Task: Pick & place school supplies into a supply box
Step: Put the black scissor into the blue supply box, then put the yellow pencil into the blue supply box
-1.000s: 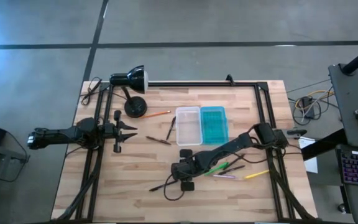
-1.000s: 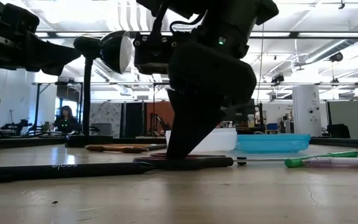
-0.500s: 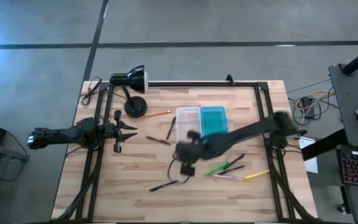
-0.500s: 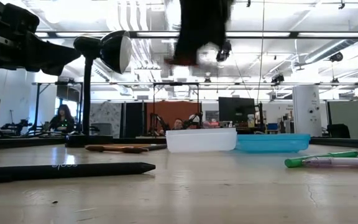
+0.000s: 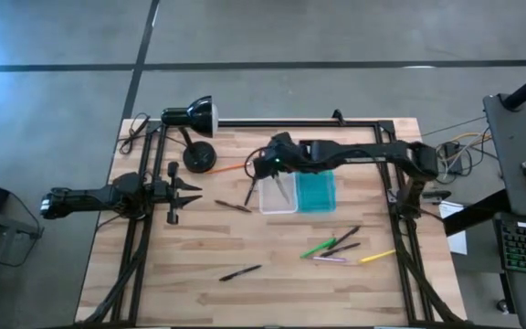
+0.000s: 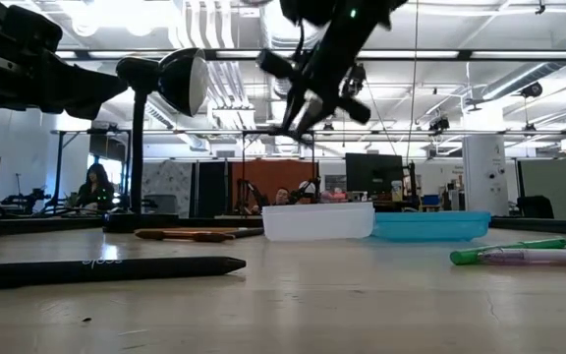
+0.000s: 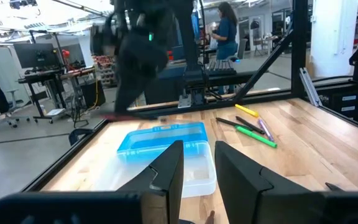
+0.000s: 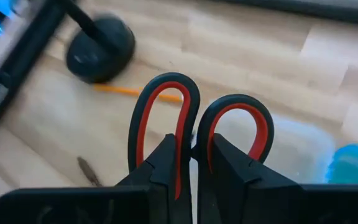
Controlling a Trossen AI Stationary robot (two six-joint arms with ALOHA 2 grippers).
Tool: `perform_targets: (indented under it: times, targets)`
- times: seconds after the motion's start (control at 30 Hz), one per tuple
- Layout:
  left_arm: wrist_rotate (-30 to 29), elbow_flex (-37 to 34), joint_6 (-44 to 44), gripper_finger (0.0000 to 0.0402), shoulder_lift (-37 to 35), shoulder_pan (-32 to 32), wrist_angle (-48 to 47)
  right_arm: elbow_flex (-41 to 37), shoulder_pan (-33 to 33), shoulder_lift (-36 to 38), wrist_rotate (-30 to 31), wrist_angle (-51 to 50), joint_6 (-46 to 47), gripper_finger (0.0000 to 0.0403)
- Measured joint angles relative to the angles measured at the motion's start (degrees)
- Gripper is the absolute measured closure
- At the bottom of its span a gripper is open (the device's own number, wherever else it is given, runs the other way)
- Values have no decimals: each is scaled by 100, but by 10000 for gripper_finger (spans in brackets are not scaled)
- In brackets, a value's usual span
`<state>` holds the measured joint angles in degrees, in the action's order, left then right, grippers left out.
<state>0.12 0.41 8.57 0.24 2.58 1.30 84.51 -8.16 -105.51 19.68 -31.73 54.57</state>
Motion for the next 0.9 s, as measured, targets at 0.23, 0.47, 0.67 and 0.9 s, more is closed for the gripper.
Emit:
perform_targets:
  times: [0.23, 0.47, 0.67, 0.9]
  targets:
    - [0, 0, 1, 325, 28, -1, -2, -257, 85, -770, 18, 51, -74, 327]
    - [-2, 1, -1, 325, 30, -2, 0, -106, 77, -1064, -197, 27, -201, 234]
    - [2, -1, 0, 325, 43, -1, -2, -52, 123, -147, 552, 79, -1359, 180]
    - [1, 1, 1, 325, 43, 0, -2, -31, 204, 1244, 1224, 191, -2738, 160]
